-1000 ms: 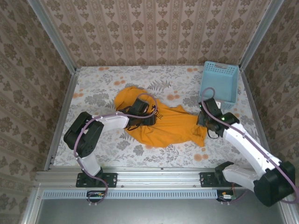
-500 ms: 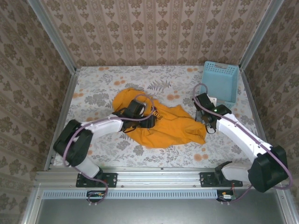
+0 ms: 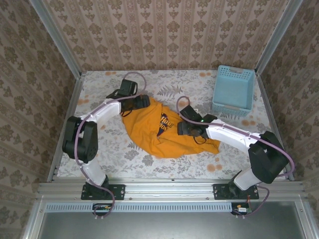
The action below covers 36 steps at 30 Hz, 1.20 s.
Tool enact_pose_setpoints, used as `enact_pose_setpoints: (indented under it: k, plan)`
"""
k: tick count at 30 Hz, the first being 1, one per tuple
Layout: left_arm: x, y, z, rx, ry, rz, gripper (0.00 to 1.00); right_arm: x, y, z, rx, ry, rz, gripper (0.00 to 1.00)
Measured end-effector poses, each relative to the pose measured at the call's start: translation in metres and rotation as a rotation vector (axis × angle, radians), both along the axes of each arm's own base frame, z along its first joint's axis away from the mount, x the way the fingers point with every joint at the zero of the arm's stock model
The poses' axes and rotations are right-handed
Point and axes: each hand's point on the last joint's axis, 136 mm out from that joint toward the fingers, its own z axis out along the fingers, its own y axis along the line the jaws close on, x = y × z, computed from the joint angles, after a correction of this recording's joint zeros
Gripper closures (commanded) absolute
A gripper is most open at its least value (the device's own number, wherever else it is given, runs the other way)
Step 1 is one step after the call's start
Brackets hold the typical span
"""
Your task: Fold the inside-out t-shirt
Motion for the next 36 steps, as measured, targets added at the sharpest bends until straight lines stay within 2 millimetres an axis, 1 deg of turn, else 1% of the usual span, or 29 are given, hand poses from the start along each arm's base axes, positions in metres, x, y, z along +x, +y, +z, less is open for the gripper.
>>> enact_pose_setpoints:
  k: [4, 7, 8, 10, 13, 15, 16, 17, 18, 19, 20, 22, 23, 25, 27, 28, 29, 30, 31, 32, 33, 34, 35, 36]
  plan:
    - [0.006, -0.031, -0.007, 0.008, 0.021, -0.073, 0.11, 0.0, 0.01, -0.004, 0.026, 0.005, -0.004, 0.21]
    - [0.009, -0.053, -0.014, 0.019, 0.036, -0.115, 0.16, -0.002, 0.013, -0.014, 0.031, 0.019, -0.012, 0.2]
    - [0.011, -0.059, -0.018, 0.024, 0.043, -0.124, 0.2, -0.003, 0.013, -0.019, 0.026, 0.03, -0.014, 0.21]
    - [0.014, -0.062, -0.029, 0.037, 0.067, -0.128, 0.3, -0.005, 0.014, -0.029, 0.017, 0.053, -0.019, 0.21]
    - [0.014, -0.055, -0.046, 0.056, 0.118, -0.115, 0.49, -0.007, 0.012, -0.046, -0.008, 0.093, -0.034, 0.27]
    - [0.012, -0.049, -0.052, 0.056, 0.148, -0.105, 0.74, -0.007, 0.01, -0.058, -0.03, 0.123, -0.045, 0.32]
    - [0.012, -0.047, -0.053, 0.056, 0.155, -0.101, 0.84, -0.006, 0.009, -0.062, -0.036, 0.133, -0.05, 0.35]
    - [0.013, -0.044, -0.051, 0.047, 0.159, -0.092, 0.92, -0.003, 0.007, -0.065, -0.039, 0.141, -0.056, 0.37]
    - [0.013, -0.04, -0.05, 0.039, 0.159, -0.083, 0.98, 0.002, 0.005, -0.067, -0.04, 0.147, -0.065, 0.4]
    - [0.013, -0.035, -0.048, 0.033, 0.159, -0.077, 1.0, 0.007, 0.004, -0.068, -0.039, 0.149, -0.074, 0.41]
    - [0.011, -0.028, -0.043, 0.023, 0.158, -0.061, 1.0, 0.015, 0.002, -0.067, -0.036, 0.148, -0.084, 0.43]
    - [0.005, -0.011, -0.028, 0.006, 0.142, -0.03, 1.0, 0.035, 0.003, -0.064, -0.027, 0.14, -0.098, 0.47]
    - [0.001, -0.003, -0.017, -0.003, 0.121, -0.017, 1.0, 0.048, 0.005, -0.062, -0.02, 0.128, -0.102, 0.49]
    - [-0.009, 0.012, 0.014, -0.029, 0.061, 0.004, 1.0, 0.071, 0.011, -0.056, -0.005, 0.104, -0.104, 0.53]
    - [-0.02, 0.019, 0.058, -0.07, -0.043, 0.007, 1.0, 0.095, 0.017, -0.049, 0.017, 0.079, -0.109, 0.57]
    - [-0.026, 0.019, 0.079, -0.094, -0.096, 0.0, 1.0, 0.104, 0.02, -0.048, 0.028, 0.071, -0.107, 0.57]
    - [-0.034, 0.019, 0.105, -0.124, -0.165, -0.011, 1.0, 0.113, 0.023, -0.046, 0.038, 0.063, -0.106, 0.57]
    - [-0.043, 0.018, 0.128, -0.152, -0.23, -0.025, 1.0, 0.119, 0.027, -0.044, 0.05, 0.059, -0.103, 0.56]
    - [-0.05, 0.017, 0.144, -0.172, -0.276, -0.039, 1.0, 0.124, 0.03, -0.043, 0.059, 0.056, -0.098, 0.55]
    - [-0.059, 0.014, 0.161, -0.195, -0.323, -0.057, 0.97, 0.127, 0.033, -0.041, 0.068, 0.052, -0.092, 0.53]
    - [-0.067, 0.011, 0.174, -0.217, -0.365, -0.077, 0.91, 0.129, 0.034, -0.038, 0.076, 0.049, -0.089, 0.52]
    - [-0.074, 0.007, 0.179, -0.232, -0.388, -0.097, 0.86, 0.13, 0.035, -0.037, 0.082, 0.047, -0.088, 0.5]
    - [-0.081, 0.002, 0.177, -0.243, -0.398, -0.119, 0.81, 0.13, 0.036, -0.034, 0.088, 0.043, -0.082, 0.49]
    - [-0.089, -0.003, 0.168, -0.249, -0.391, -0.143, 0.73, 0.13, 0.036, -0.033, 0.09, 0.04, -0.077, 0.46]
